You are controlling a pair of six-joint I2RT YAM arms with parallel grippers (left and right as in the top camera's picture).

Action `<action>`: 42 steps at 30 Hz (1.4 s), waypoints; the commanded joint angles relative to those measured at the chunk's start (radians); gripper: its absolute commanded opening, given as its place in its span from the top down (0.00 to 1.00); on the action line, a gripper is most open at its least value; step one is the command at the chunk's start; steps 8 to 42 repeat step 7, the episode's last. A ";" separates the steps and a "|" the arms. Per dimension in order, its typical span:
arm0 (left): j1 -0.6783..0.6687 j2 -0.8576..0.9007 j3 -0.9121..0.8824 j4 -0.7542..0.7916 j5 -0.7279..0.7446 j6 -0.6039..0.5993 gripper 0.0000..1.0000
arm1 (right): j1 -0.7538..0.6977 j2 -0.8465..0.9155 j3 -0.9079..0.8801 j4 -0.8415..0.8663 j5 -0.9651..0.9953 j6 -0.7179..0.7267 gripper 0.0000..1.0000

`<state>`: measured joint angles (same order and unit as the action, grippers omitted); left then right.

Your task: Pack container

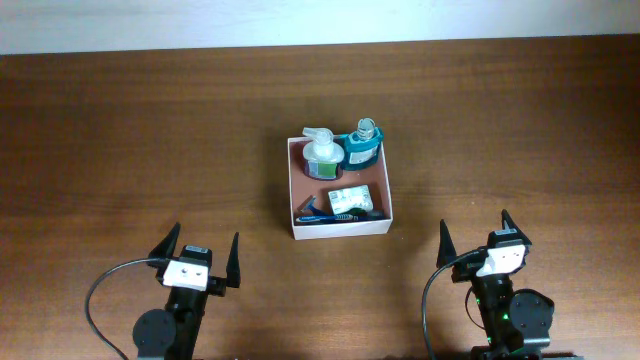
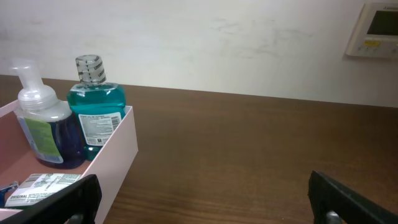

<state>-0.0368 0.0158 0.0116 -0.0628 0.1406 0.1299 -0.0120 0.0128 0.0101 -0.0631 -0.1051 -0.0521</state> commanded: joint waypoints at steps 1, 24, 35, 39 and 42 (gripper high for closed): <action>0.007 0.003 -0.003 -0.006 -0.006 -0.002 0.01 | 0.005 -0.010 -0.005 -0.005 0.009 0.005 0.01; 0.007 0.003 -0.003 -0.006 -0.006 -0.002 0.01 | 0.005 -0.010 -0.005 -0.006 0.009 0.005 0.01; 0.007 0.003 -0.003 -0.006 -0.006 -0.002 0.01 | 0.005 -0.010 -0.005 -0.006 0.009 0.005 0.01; 0.007 0.003 -0.003 -0.006 -0.006 -0.002 0.01 | 0.005 -0.010 -0.005 -0.006 0.009 0.005 0.01; 0.007 0.003 -0.003 -0.006 -0.006 -0.002 0.01 | 0.005 -0.010 -0.005 -0.006 0.009 0.005 0.01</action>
